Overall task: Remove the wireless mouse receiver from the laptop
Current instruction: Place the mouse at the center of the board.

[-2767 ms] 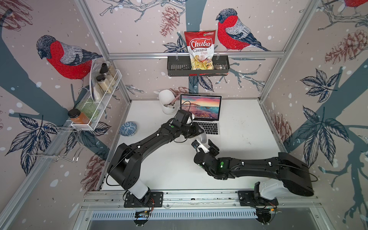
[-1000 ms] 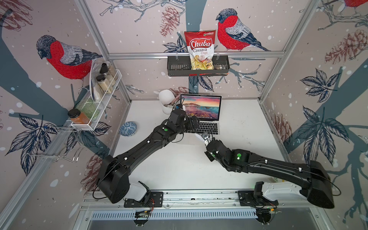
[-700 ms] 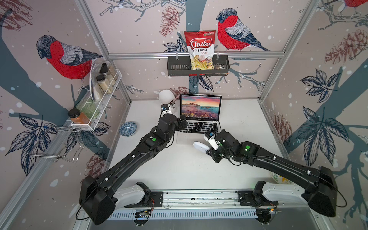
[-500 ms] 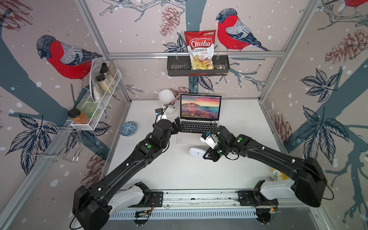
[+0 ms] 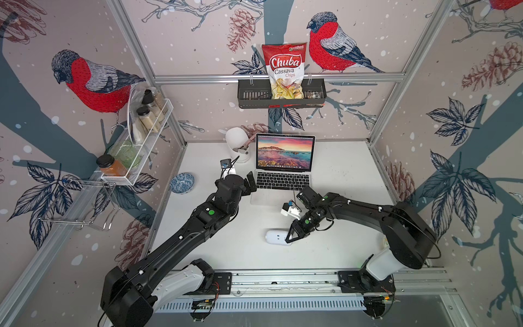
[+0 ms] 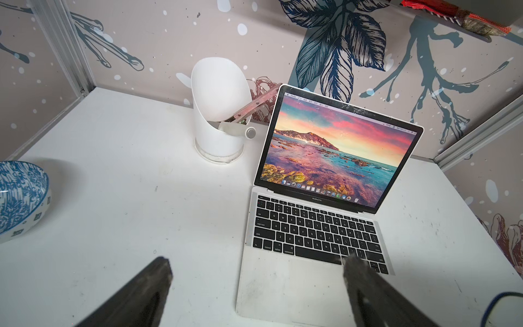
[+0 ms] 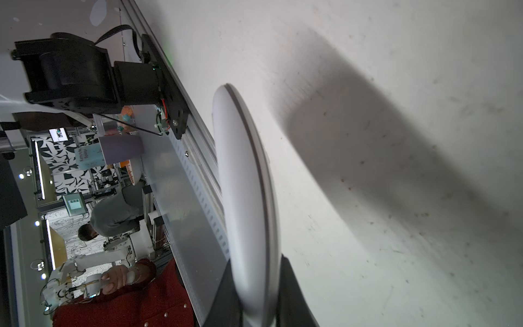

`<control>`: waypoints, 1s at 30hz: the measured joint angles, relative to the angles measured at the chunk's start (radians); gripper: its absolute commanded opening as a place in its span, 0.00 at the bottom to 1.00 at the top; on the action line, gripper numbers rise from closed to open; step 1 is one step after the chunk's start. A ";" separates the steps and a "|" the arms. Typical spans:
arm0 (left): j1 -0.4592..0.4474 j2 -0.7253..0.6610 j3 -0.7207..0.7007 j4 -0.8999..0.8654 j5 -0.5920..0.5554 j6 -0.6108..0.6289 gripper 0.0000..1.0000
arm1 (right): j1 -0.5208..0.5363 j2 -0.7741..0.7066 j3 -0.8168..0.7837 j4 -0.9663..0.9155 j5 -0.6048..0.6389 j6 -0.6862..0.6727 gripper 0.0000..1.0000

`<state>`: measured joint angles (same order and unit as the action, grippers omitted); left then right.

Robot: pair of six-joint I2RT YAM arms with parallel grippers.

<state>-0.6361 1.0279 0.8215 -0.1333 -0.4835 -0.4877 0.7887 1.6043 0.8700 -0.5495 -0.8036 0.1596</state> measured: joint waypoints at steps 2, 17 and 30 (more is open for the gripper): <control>0.000 -0.001 -0.003 0.000 -0.005 0.009 0.99 | -0.003 0.021 -0.019 -0.002 0.019 0.014 0.00; 0.000 0.013 -0.014 0.001 -0.014 0.016 0.99 | -0.085 0.115 -0.052 0.010 0.000 0.055 0.08; 0.000 0.021 -0.029 0.010 -0.013 0.016 0.99 | -0.089 0.116 -0.036 -0.023 -0.013 0.128 0.85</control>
<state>-0.6361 1.0485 0.7921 -0.1238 -0.4961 -0.4713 0.7002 1.7206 0.8337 -0.5728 -0.8162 0.2874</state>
